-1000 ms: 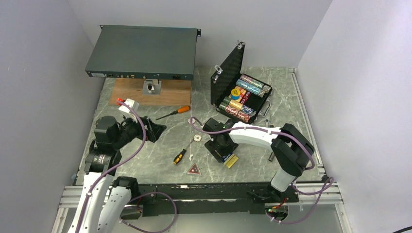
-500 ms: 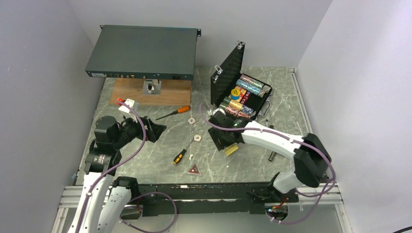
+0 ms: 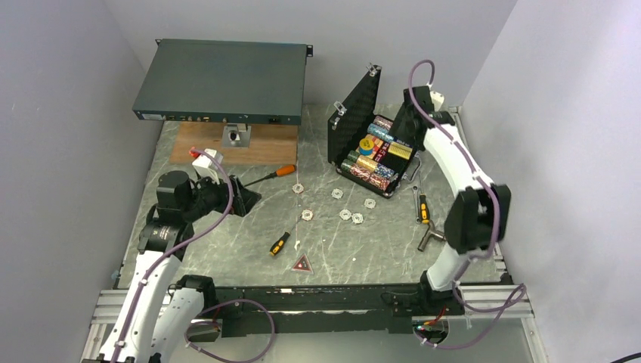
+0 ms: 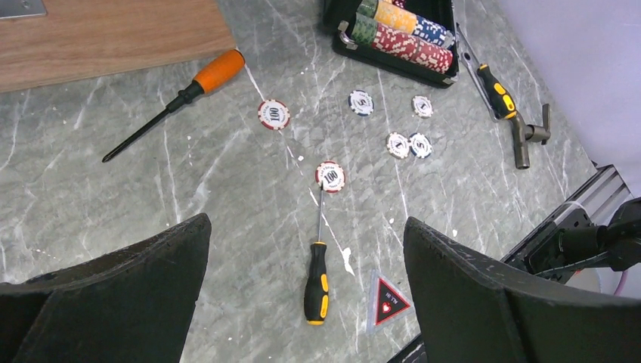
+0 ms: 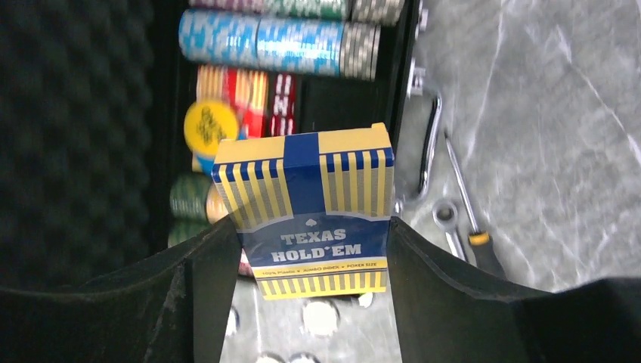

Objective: Pack up texas hold em set

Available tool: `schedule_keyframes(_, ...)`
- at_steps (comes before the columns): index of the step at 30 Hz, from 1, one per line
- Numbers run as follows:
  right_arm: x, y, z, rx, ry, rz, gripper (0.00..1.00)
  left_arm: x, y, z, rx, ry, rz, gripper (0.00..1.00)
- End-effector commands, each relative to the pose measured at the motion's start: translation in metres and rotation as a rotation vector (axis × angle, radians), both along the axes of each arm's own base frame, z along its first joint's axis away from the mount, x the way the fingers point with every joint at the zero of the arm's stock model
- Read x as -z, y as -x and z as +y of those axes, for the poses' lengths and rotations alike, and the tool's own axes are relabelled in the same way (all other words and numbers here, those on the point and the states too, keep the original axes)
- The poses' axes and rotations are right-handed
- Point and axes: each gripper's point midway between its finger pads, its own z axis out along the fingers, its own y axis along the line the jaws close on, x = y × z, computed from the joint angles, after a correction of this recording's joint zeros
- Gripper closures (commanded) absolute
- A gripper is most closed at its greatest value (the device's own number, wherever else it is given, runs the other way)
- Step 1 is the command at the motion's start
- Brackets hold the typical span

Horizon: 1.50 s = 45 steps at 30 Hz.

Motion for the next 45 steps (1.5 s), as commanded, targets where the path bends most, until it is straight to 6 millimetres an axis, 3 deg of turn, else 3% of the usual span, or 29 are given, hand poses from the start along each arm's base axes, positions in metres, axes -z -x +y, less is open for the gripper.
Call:
schedule_keyframes(1,0.01,-0.046,-0.016,0.142,-0.029,0.051,1.0,-0.006,-0.005,-0.005,0.03,-0.002,-0.042,0.01)
schedule_keyframes(7,0.04,-0.074,-0.029,0.242,0.02,0.099,1.0,0.0,-0.006,-0.009,0.04,-0.019,-0.018,0.01)
schedule_keyframes(11,0.053,-0.072,-0.038,0.304,0.047,0.099,1.0,0.001,-0.005,-0.011,0.05,-0.024,-0.016,0.01)
schedule_keyframes(21,0.086,-0.071,-0.036,0.334,0.038,0.152,1.0,0.001,-0.003,-0.016,0.069,-0.024,-0.017,0.01)
schedule_keyframes(32,0.105,-0.071,-0.029,0.375,0.009,0.171,1.0,0.003,-0.004,-0.017,0.073,-0.026,-0.008,0.01)
schedule_keyframes(45,0.119,-0.062,-0.026,0.393,-0.021,0.182,0.9,0.005,-0.005,-0.017,0.069,-0.03,0.003,0.01)
